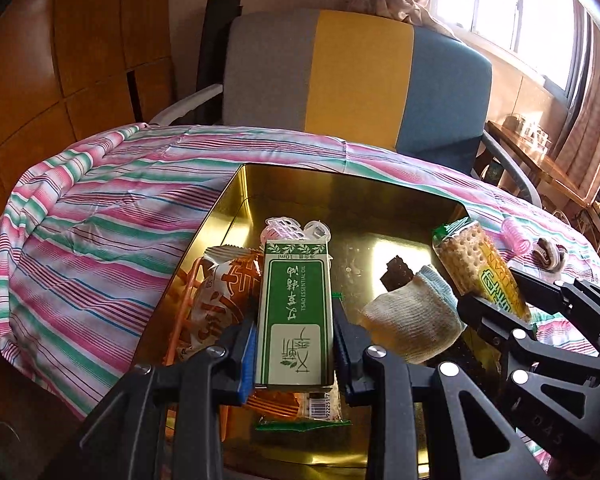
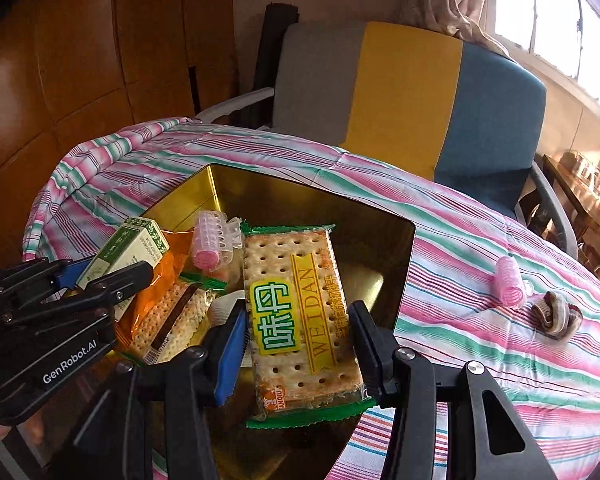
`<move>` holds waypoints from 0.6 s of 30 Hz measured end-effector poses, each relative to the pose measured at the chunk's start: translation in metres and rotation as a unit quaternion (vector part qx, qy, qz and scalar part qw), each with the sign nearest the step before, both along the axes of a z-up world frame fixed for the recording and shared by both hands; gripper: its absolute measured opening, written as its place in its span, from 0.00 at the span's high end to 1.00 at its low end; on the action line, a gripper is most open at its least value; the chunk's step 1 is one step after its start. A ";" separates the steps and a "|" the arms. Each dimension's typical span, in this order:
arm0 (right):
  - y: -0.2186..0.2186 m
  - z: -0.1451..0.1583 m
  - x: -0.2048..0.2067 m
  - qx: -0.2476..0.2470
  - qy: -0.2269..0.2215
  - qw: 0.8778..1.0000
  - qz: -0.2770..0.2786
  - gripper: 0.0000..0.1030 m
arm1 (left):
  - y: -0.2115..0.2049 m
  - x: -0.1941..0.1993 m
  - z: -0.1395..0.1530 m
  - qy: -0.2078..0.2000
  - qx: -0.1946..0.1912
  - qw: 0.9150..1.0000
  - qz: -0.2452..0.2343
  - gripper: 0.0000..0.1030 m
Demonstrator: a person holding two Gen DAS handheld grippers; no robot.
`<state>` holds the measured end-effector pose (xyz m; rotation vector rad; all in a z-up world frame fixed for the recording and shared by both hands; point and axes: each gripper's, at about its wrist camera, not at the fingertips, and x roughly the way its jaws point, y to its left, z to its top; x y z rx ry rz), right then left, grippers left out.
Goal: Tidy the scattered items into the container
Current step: 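Carry the green box and cracker pack with both tools over the gold tray, then open both tools to drop the green box and cracker pack into the tray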
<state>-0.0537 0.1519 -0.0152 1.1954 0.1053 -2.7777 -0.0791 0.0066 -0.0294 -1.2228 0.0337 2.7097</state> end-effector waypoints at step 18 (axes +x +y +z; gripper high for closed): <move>0.005 -0.013 -0.009 -0.047 -0.027 0.999 -0.001 0.50 | 0.002 0.004 0.008 0.009 0.025 1.000 -0.009 0.63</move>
